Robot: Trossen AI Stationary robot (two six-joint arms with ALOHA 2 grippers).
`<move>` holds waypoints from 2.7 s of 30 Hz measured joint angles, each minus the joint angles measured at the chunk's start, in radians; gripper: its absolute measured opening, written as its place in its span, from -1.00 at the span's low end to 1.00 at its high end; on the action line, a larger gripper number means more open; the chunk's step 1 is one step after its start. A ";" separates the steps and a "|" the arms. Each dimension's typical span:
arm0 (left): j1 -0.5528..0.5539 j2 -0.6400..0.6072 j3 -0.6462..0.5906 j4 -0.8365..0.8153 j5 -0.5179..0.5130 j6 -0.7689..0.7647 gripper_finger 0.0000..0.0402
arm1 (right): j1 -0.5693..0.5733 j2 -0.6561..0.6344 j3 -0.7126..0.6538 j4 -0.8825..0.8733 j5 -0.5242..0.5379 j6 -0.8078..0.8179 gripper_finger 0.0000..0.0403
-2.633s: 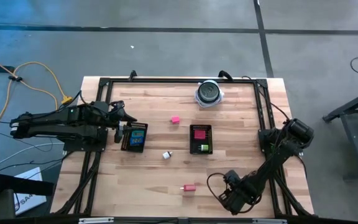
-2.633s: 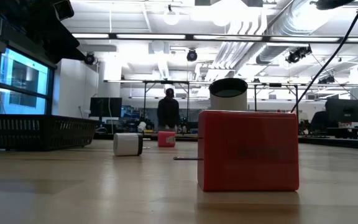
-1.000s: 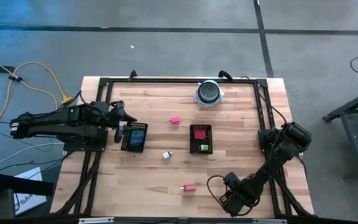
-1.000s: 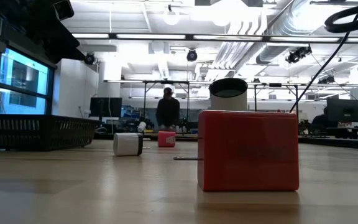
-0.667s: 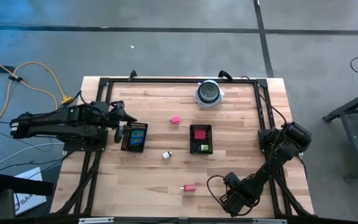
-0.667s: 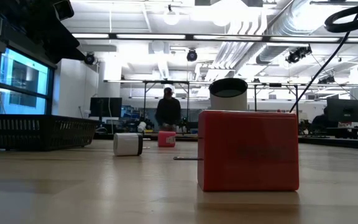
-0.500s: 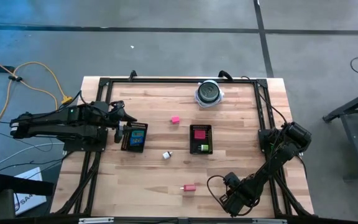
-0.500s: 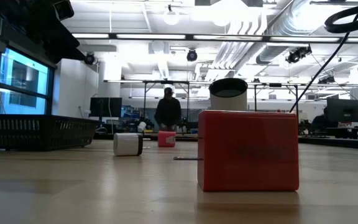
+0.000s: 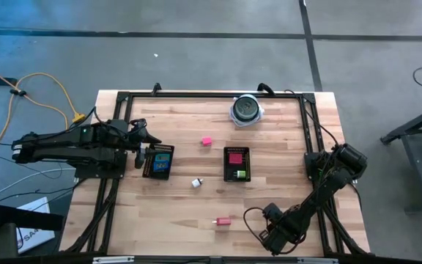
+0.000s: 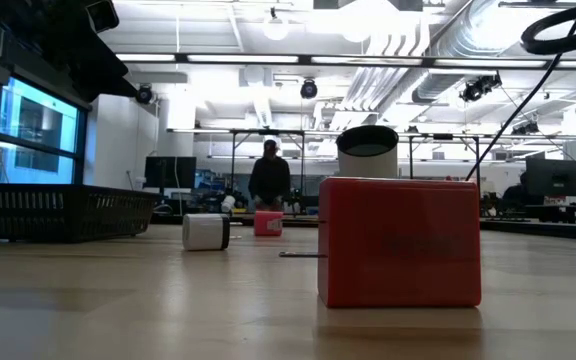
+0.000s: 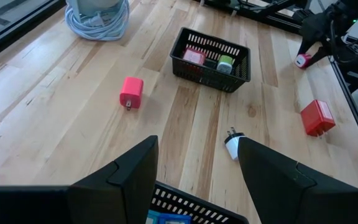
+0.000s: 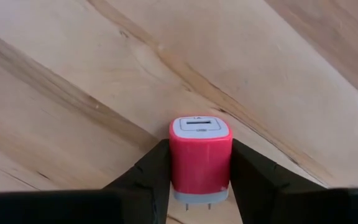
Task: Pick & Place Office items
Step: Put the bottom pink charger adapter into the right black bin
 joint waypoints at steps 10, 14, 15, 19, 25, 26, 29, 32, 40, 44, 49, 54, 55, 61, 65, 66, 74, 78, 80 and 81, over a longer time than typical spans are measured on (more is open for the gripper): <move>0.000 0.000 0.000 0.000 0.000 0.000 0.07 | -0.061 -0.033 0.000 -0.009 0.003 -0.160 -0.39; 0.000 0.000 0.000 0.000 0.000 0.000 0.07 | -0.102 -0.073 0.000 -0.016 0.030 -0.265 -0.39; 0.000 0.000 0.000 0.000 0.000 0.000 0.07 | -0.118 -0.082 0.000 -0.018 0.034 -0.299 -0.39; 0.000 0.000 0.000 0.000 0.000 0.000 0.07 | -0.187 -0.117 0.000 -0.034 0.048 -0.437 -0.39; 0.000 0.000 0.000 0.000 0.000 0.000 0.07 | -0.319 -0.151 0.001 -0.037 0.053 -0.675 -0.39; 0.000 0.000 0.000 0.000 0.000 0.000 0.07 | -0.341 -0.155 0.001 -0.038 0.054 -0.722 -0.39; 0.000 0.000 0.000 0.000 0.000 0.000 0.07 | -0.418 -0.170 0.001 -0.032 0.052 -0.855 -0.39; 0.000 0.000 0.000 0.000 0.000 0.000 0.07 | -0.496 -0.179 0.001 -0.026 0.049 -0.975 -0.40; 0.000 0.000 0.000 0.001 0.000 0.000 0.07 | -0.681 -0.198 0.002 0.030 0.021 -1.246 -0.39; 0.000 0.000 0.000 0.001 0.000 0.000 0.07 | -0.742 -0.197 0.001 0.053 0.007 -1.367 -0.40; 0.000 0.000 0.000 0.001 0.000 0.000 0.07 | -0.793 -0.186 0.001 0.101 0.004 -1.485 -0.39; 0.000 0.000 0.000 0.001 0.000 0.000 0.07 | -0.815 -0.154 0.002 0.149 -0.005 -1.555 -0.39; 0.000 0.000 0.000 0.001 0.000 0.000 0.07 | -0.817 -0.145 0.001 0.152 -0.006 -1.566 -0.39; 0.000 0.000 0.000 0.001 0.000 0.000 0.07 | -0.821 -0.105 0.002 0.195 -0.018 -1.616 -0.39; 0.000 0.000 0.000 0.002 0.000 0.000 0.07 | -0.820 -0.087 0.002 0.204 -0.003 -1.638 -0.38; 0.000 0.000 0.000 0.002 0.000 0.000 0.07 | -0.820 -0.082 0.002 0.209 -0.001 -1.644 -0.39; 0.000 0.000 0.000 0.003 0.000 0.000 0.07 | -0.836 -0.057 0.001 0.210 0.017 -1.667 -0.33; 0.000 0.000 0.000 0.004 0.000 0.000 0.07 | -0.839 -0.057 0.002 0.214 0.031 -1.675 -0.32; 0.000 0.000 0.000 0.004 0.000 0.000 0.07 | -0.840 -0.057 0.002 0.217 0.029 -1.675 -0.32; 0.000 0.000 0.000 0.004 0.000 0.000 0.07 | -0.840 -0.057 0.002 0.216 0.027 -1.675 -0.32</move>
